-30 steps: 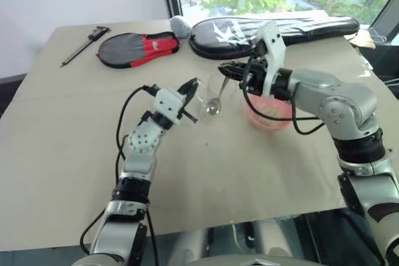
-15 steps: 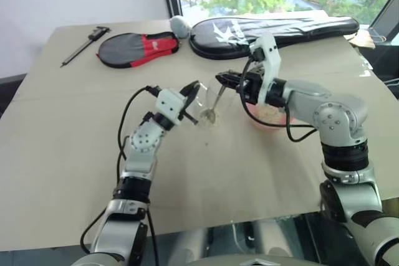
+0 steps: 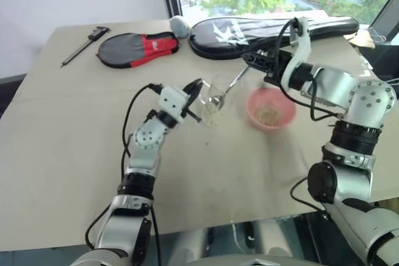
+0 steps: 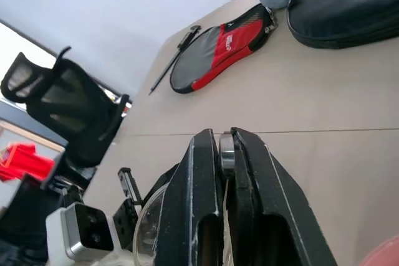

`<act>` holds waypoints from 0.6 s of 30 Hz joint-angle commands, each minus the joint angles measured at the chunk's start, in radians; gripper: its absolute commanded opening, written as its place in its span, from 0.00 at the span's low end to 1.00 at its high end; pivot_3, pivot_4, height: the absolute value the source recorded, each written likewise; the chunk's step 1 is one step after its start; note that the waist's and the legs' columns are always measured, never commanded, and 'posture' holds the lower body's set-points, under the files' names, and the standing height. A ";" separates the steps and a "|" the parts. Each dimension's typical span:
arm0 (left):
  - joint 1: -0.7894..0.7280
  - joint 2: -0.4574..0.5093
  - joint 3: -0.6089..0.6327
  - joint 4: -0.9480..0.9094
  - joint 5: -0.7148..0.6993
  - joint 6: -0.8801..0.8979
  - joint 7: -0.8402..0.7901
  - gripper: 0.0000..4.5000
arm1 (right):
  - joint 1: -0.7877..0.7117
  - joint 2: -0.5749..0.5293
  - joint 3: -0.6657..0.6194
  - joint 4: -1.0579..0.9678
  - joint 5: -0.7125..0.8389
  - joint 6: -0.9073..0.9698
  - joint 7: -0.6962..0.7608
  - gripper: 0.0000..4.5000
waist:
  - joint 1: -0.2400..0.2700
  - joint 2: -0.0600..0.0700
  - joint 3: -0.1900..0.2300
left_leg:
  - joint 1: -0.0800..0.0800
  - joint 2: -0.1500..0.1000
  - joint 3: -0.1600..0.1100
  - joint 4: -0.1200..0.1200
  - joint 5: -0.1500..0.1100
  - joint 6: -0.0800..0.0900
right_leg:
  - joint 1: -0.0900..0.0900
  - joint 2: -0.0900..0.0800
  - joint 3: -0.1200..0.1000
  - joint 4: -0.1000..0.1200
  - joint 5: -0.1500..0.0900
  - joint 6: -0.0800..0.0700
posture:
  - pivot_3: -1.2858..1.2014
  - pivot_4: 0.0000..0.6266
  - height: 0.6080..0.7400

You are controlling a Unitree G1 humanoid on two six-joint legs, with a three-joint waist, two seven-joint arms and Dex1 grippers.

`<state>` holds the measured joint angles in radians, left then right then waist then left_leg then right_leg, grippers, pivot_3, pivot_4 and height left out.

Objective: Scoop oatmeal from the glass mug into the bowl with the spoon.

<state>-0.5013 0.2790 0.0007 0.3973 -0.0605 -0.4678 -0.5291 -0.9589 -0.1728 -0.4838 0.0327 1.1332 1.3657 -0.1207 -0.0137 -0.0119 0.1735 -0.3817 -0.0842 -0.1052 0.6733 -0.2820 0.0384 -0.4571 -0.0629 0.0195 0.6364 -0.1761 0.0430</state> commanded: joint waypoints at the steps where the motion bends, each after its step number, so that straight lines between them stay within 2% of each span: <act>1: -0.027 -0.008 -0.011 0.000 -0.008 -0.041 -0.009 0.02 | -0.056 -0.012 -0.064 0.017 0.110 0.007 -0.052 0.00 | 0.000 0.000 0.000 | 0.000 0.000 0.000 0.000 0.000 0.000 | 0.000 0.000 0.000 0.000 0.000 0.000 | 0.52 0.24 1.00; 9: -0.070 -0.015 -0.031 0.064 0.018 -0.104 -0.012 0.02 | -0.064 -0.071 -0.152 0.107 0.233 -0.037 -0.165 0.00 | 0.001 0.000 0.000 | 0.000 0.000 0.001 0.000 0.000 0.000 | 0.000 0.000 0.000 0.001 0.000 0.000 | 0.52 0.24 1.00; 18: -0.112 -0.026 -0.041 0.135 0.023 -0.147 -0.017 0.02 | -0.021 -0.144 -0.156 0.129 0.366 -0.086 -0.235 0.00 | -0.001 0.000 0.000 | 0.000 0.000 0.002 0.001 0.000 0.001 | 0.000 0.000 0.002 0.001 0.000 0.000 | 0.52 0.24 1.00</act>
<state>-0.5892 0.2552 -0.0342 0.5366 -0.0389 -0.5770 -0.5416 -0.9760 -0.2990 -0.6277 0.1808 1.4447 1.3150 -0.3535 -0.0147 -0.0119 0.1735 -0.3818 -0.0840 -0.1029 0.6739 -0.2823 0.0391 -0.4572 -0.0629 0.0215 0.6376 -0.1761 0.0430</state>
